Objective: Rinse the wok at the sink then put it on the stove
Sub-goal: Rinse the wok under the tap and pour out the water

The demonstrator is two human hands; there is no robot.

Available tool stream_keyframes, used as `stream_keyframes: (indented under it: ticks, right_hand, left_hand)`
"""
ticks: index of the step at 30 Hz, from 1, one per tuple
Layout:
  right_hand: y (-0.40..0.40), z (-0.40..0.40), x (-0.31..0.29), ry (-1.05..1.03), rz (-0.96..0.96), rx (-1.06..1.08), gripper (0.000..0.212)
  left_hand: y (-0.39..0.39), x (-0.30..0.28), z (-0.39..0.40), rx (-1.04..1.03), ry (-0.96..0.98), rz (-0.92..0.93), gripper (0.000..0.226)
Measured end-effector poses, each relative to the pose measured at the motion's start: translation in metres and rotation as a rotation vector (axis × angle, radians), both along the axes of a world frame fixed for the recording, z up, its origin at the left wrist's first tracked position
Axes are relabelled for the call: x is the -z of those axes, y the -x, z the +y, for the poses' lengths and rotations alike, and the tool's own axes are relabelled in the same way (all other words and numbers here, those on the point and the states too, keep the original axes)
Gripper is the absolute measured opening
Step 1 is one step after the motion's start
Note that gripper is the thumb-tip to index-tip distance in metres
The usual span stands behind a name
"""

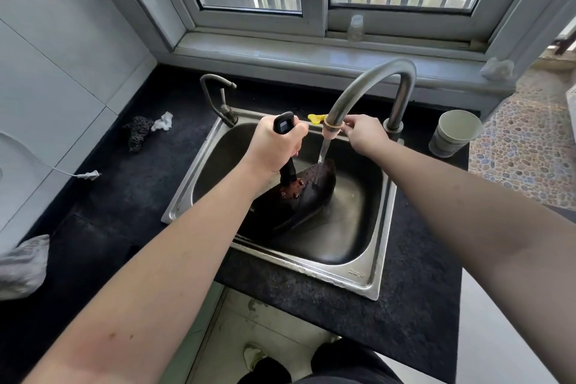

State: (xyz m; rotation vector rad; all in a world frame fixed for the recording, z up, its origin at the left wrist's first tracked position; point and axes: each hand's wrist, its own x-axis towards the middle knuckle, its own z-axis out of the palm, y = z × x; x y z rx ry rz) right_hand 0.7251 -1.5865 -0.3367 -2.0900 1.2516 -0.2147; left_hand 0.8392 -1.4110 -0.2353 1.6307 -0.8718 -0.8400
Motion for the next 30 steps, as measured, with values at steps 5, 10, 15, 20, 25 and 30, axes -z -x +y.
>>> stream_keyframes:
  ticks: [5,10,15,20,25,30]
  right_hand:
    - [0.0,0.0,0.0003,0.002,-0.002,-0.005,0.029]
    - [0.0001,0.0001,-0.001,-0.002,-0.009,0.0,0.03]
    - [0.0005,0.0004,-0.0015,-0.002,-0.01,0.002,0.029]
    - [0.0002,0.0011,-0.0027,0.009,0.0,-0.008,0.029]
    - [-0.0001,0.0013,-0.0027,0.004,0.003,0.001,0.028]
    - [0.0001,0.0031,-0.0046,0.012,0.009,-0.001,0.028]
  left_hand:
    - [-0.0019,-0.001,-0.0026,0.011,-0.014,0.007,0.045]
    - [0.0034,-0.0021,-0.0063,0.014,-0.023,0.042,0.038]
    - [0.0041,0.0004,-0.0051,0.034,-0.029,0.048,0.042]
    - [-0.0026,0.0006,-0.0007,0.047,-0.021,0.065,0.046]
    - [-0.001,0.0026,0.0014,0.08,-0.034,0.047,0.049]
    - [0.0034,0.0044,0.0003,0.088,-0.032,0.051,0.042]
